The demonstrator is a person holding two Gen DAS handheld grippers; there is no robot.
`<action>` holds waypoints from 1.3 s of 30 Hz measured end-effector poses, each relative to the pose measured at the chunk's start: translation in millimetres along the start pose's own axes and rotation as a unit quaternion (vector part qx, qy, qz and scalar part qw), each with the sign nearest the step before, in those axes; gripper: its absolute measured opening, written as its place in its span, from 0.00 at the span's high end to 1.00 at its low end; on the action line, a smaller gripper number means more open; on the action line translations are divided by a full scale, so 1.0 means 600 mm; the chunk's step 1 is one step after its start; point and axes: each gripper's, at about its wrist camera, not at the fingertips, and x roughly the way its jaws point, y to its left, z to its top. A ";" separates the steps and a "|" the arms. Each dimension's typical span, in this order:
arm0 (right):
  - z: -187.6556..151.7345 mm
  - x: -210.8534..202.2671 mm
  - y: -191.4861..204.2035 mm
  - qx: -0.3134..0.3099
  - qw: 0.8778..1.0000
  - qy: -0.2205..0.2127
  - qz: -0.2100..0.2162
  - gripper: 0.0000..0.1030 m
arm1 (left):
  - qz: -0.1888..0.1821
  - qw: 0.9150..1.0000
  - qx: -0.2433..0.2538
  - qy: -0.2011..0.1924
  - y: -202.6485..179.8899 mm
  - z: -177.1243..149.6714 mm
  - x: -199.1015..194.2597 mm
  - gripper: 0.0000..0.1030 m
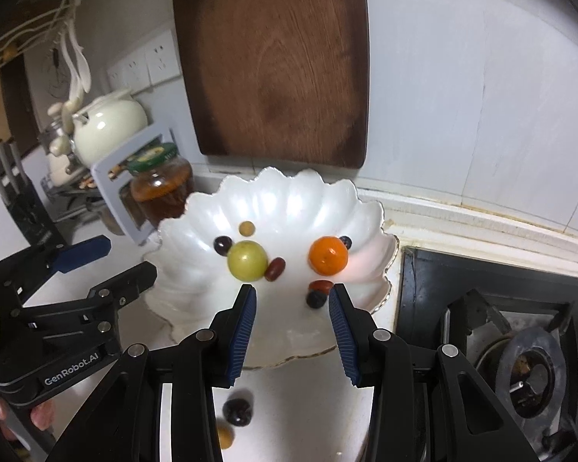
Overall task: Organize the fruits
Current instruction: 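Lift both open tools out of the bowl toward the fruits on the counter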
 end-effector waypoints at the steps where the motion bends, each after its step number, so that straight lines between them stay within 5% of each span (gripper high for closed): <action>1: -0.001 -0.005 0.000 0.000 1.000 -0.002 0.002 0.61 | -0.003 1.000 -0.002 -0.003 0.000 -0.001 -0.010 0.42; 15: -0.039 -0.065 0.010 -0.016 1.000 -0.014 0.024 0.61 | -0.012 1.000 -0.006 -0.021 -0.022 -0.041 -0.083 0.42; 39: -0.106 -0.082 0.019 -0.051 0.996 0.017 0.065 0.61 | -0.023 1.000 -0.014 -0.006 -0.055 -0.141 -0.113 0.43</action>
